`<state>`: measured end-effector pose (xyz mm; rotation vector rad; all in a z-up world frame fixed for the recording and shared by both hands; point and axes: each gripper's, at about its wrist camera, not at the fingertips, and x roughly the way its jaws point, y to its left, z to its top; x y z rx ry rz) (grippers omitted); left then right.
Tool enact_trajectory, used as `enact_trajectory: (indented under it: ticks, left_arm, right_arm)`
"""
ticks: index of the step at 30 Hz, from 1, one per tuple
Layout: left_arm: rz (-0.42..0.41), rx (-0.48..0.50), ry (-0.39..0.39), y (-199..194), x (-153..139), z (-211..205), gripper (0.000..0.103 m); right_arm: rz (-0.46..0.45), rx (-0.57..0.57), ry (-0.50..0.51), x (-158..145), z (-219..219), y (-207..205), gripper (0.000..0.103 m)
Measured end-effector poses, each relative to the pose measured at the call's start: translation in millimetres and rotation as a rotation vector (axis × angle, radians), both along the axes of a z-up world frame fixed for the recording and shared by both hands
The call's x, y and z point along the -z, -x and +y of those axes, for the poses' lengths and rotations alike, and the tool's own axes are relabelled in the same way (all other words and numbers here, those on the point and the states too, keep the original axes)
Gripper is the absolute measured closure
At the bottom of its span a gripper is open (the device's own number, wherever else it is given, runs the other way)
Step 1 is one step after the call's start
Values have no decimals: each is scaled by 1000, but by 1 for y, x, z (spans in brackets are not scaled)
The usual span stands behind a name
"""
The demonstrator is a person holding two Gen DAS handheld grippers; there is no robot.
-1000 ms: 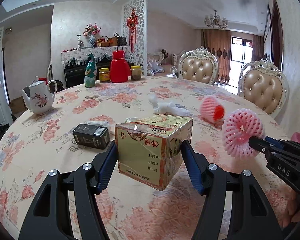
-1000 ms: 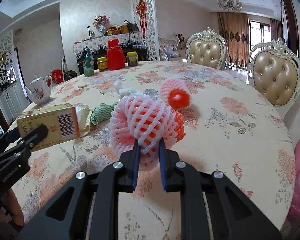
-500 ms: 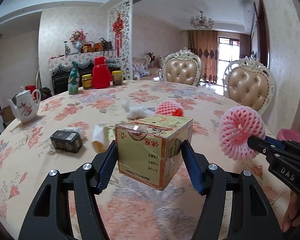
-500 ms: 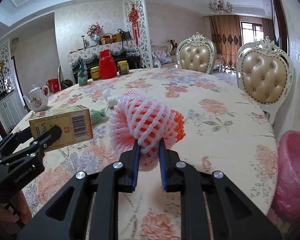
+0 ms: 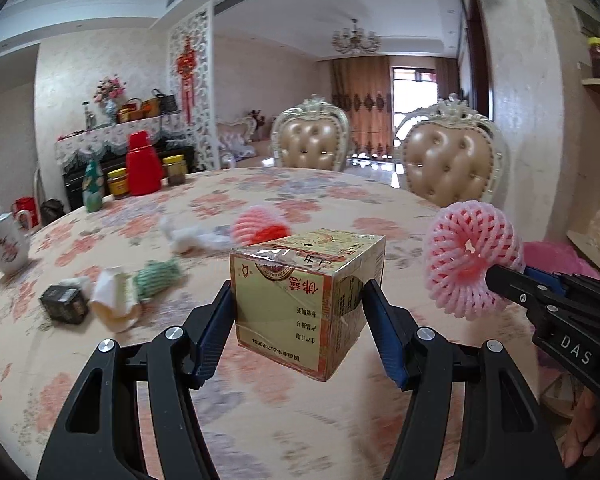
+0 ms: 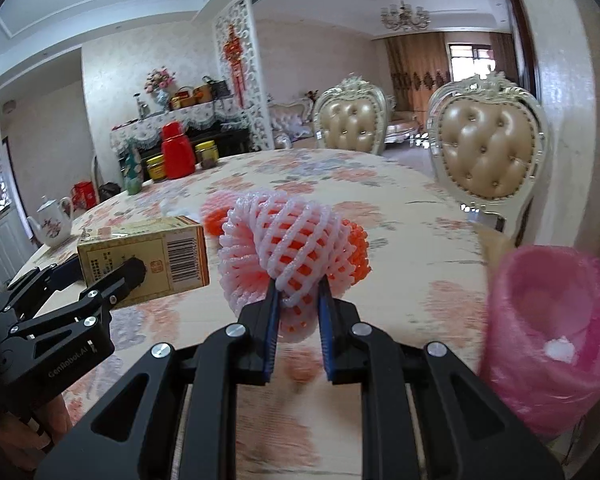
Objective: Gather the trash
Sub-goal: 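Carry the cardboard box and foam net over to the pink bin, then open the left tool over the bin while the right tool releases the net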
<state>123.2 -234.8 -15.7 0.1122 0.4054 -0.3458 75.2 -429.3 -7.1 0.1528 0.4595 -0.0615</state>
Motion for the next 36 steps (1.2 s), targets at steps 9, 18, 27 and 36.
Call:
enact_trajectory:
  ticks: [9,18,27,36]
  left_arm:
    - [9,115,4,6,1,-63,43]
    - [22,247,18,7,-2,-128,43]
    - [47,382,27,7,1,-201,43]
    - [72,483,22,4,3,-269,43]
  right_arm:
    - [-11,129,-16,2,-71,31,85]
    - [-4,277,-6,7,-143,63,85]
    - [34,428,-3,20,-213,87,85]
    - [90,466,-23,43,-253,85,71]
